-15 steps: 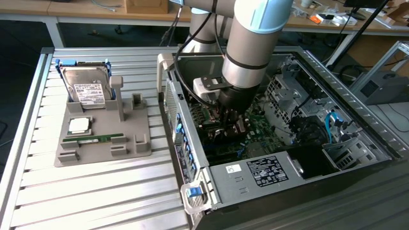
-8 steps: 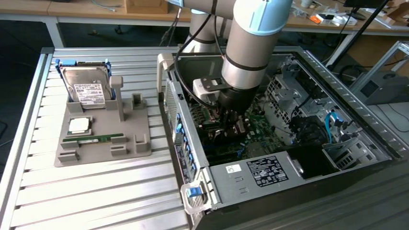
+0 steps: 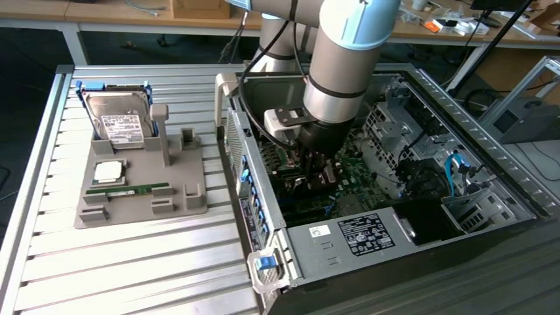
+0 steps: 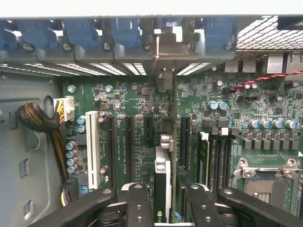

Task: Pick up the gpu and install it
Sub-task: 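Insert the gpu into the slot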

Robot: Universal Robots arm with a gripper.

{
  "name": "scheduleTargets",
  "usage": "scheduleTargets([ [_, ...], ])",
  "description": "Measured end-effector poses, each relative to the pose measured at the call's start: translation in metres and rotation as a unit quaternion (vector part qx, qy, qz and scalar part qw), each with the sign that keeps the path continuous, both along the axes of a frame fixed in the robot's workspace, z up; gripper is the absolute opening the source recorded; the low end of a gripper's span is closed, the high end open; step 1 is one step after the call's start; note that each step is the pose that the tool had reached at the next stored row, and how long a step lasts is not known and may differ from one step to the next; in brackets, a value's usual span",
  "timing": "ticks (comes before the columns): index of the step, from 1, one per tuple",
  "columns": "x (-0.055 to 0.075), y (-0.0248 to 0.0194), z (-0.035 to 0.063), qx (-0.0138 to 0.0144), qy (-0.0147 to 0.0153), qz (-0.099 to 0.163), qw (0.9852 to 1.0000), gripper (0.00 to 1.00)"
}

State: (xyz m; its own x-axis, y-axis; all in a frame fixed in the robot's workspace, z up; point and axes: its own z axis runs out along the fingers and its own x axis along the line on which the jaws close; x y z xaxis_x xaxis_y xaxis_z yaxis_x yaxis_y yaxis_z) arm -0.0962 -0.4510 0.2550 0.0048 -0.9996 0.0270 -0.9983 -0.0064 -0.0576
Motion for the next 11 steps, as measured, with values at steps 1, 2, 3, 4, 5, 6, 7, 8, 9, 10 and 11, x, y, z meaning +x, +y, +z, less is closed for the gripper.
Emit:
scheduleTargets([
  [1,0.000,0.0000,0.0010,-0.0002,0.0001,0.000,1.0000,0.34],
  [2,0.000,0.0001,0.0031,-0.0001,0.0000,0.000,1.0000,0.34],
  [3,0.000,0.0008,0.0059,0.0000,-0.0001,0.000,1.0000,0.34],
  [4,0.000,0.0017,0.0090,0.0000,-0.0001,0.000,1.0000,0.34],
  [5,0.000,0.0027,0.0121,-0.0001,-0.0001,0.000,1.0000,0.34],
  [6,0.000,0.0041,0.0155,0.0000,-0.0001,0.000,1.0000,0.34],
  [7,0.000,0.0057,0.0179,0.0001,-0.0002,0.000,1.0000,0.34],
  [8,0.000,0.0088,0.0229,0.0001,-0.0001,0.000,1.0000,0.34],
  [9,0.000,0.0104,0.0246,0.0000,-0.0001,0.000,1.0000,0.33],
  [10,0.000,0.0112,0.0259,0.0000,-0.0001,0.000,1.0000,0.26],
  [11,0.000,0.0117,0.0269,-0.0001,-0.0001,0.000,1.0000,0.20],
])
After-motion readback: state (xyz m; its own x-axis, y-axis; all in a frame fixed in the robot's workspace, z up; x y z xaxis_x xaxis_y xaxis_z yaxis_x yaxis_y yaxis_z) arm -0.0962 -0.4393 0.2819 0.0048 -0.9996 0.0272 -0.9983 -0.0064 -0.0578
